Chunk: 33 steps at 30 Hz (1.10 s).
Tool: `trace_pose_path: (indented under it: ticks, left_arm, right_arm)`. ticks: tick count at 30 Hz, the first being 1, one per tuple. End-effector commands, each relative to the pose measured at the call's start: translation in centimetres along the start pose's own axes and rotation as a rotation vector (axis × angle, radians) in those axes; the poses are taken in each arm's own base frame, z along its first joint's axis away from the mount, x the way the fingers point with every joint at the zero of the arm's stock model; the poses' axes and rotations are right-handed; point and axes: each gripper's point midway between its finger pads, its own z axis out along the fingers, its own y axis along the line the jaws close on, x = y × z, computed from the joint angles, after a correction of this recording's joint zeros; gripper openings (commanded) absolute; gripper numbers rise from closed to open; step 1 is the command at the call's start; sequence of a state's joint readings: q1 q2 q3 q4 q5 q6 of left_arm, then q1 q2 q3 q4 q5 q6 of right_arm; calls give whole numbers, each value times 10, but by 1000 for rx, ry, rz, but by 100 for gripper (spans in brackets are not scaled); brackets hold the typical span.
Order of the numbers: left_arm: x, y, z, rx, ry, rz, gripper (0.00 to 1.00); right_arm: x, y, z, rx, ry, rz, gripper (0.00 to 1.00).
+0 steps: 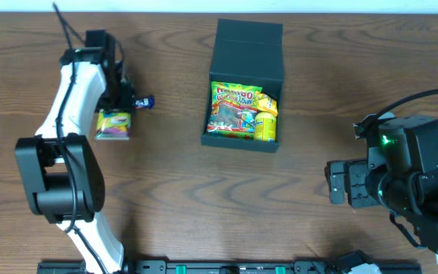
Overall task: Pack container
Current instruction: 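Carry the Pretz box into the black box and release it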
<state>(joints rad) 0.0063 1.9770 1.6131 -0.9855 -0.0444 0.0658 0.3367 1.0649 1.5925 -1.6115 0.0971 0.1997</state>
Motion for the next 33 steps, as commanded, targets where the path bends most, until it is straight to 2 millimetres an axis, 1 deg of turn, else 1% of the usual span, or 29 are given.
trace_pose_path:
  ticks: [1, 4, 8, 14, 17, 20, 23, 24, 26, 27, 31, 33]
  left_arm:
    - [-17, -33, -16, 31, -58, 13, 75]
    - [-30, -75, -29, 85, -122, 33, 74]
    - [-37, -126, -39, 161, -186, 89, 74]
    - [-34, -199, -54, 297, -239, 137, 74]
    - [-33, -228, -61, 379, -252, 131, 73]
    - [-34, -244, -66, 411, -271, 116, 74]
    - [-31, -262, -64, 469, -253, 105, 73]
    - [-28, -268, -58, 483, -229, 92, 73]
    - [-19, -278, -46, 509, -175, 86, 69]
    - [-16, -283, -41, 520, -155, 91, 69]
    - [-4, -289, -32, 506, -110, 104, 69]
    - [2, -283, -28, 462, -94, 105, 70]
  right_arm:
    - [-1, -2, -3, 2, -10, -5, 99]
    - [-1, -2, -3, 2, -10, -5, 99]
    - [-1, -2, -3, 2, -10, -5, 99]
    - [-1, -2, -3, 2, -10, -5, 99]
    - [-1, -2, -3, 2, -10, -5, 99]
    - [-1, -2, -3, 2, -10, -5, 99]
    - [-1, -2, -3, 2, -10, -5, 99]
    - [-1, -2, -3, 2, -10, -5, 99]
    - [-1, -2, -3, 2, -10, -5, 99]
    - [-1, -2, -3, 2, -10, -5, 99]
    - [-1, -2, -3, 2, -10, -5, 99]
    - [-1, -2, -3, 2, -10, -5, 99]
